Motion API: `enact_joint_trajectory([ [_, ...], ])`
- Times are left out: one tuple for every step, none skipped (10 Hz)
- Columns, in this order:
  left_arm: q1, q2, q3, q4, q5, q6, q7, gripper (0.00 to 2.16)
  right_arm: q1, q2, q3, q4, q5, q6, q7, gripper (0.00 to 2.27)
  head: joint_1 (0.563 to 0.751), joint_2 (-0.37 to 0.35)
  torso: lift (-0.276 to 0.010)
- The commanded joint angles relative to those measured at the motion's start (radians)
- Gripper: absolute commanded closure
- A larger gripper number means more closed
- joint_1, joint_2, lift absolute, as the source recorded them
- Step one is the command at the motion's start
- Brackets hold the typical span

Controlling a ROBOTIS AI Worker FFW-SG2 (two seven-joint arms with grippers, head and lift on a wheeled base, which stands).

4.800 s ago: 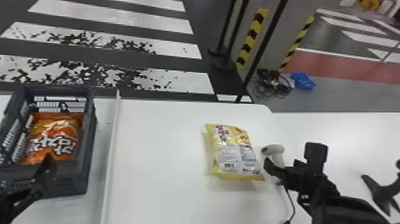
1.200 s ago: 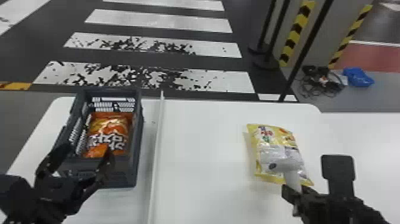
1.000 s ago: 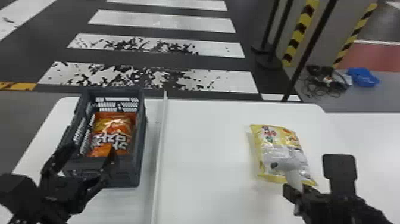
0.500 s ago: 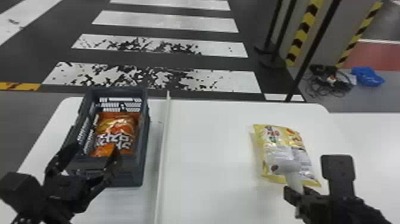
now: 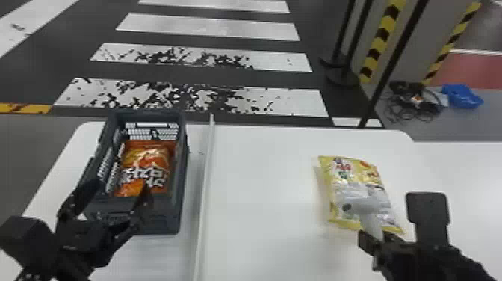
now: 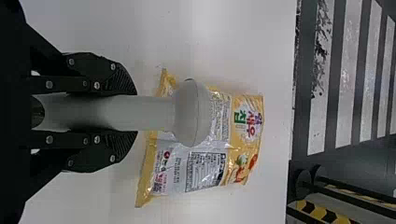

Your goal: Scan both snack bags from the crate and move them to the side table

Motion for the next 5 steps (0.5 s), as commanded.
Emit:
enact_joint_trajectory([
  [0.002,0.000,0.000,0.000,0.000,0.000,0.001,0.06,0.000,-0.003,-0.038,0.001,-0.021,-0.047,0.000,2.24,0.695,-0.088,-0.099],
  [0.002,0.000,0.000,0.000,0.000,0.000,-0.001,0.06,-0.011,-0.011,-0.079,0.011,-0.043,-0.051,0.000,2.24,0.695,-0.097,-0.099],
  [0.002,0.002,0.000,0.000,0.000,0.000,-0.001,0.06,-0.015,-0.023,-0.134,0.028,-0.071,-0.106,0.000,2.24,0.695,-0.117,-0.099],
  [0.002,0.000,-0.002,0.000,0.000,0.000,-0.001,0.06,-0.020,-0.032,-0.194,0.056,-0.112,-0.167,0.002,2.24,0.695,-0.146,-0.099],
  [0.002,0.002,-0.003,0.000,0.000,0.000,-0.001,0.06,-0.035,-0.044,-0.243,0.099,-0.132,-0.219,0.000,2.24,0.695,-0.161,-0.099],
])
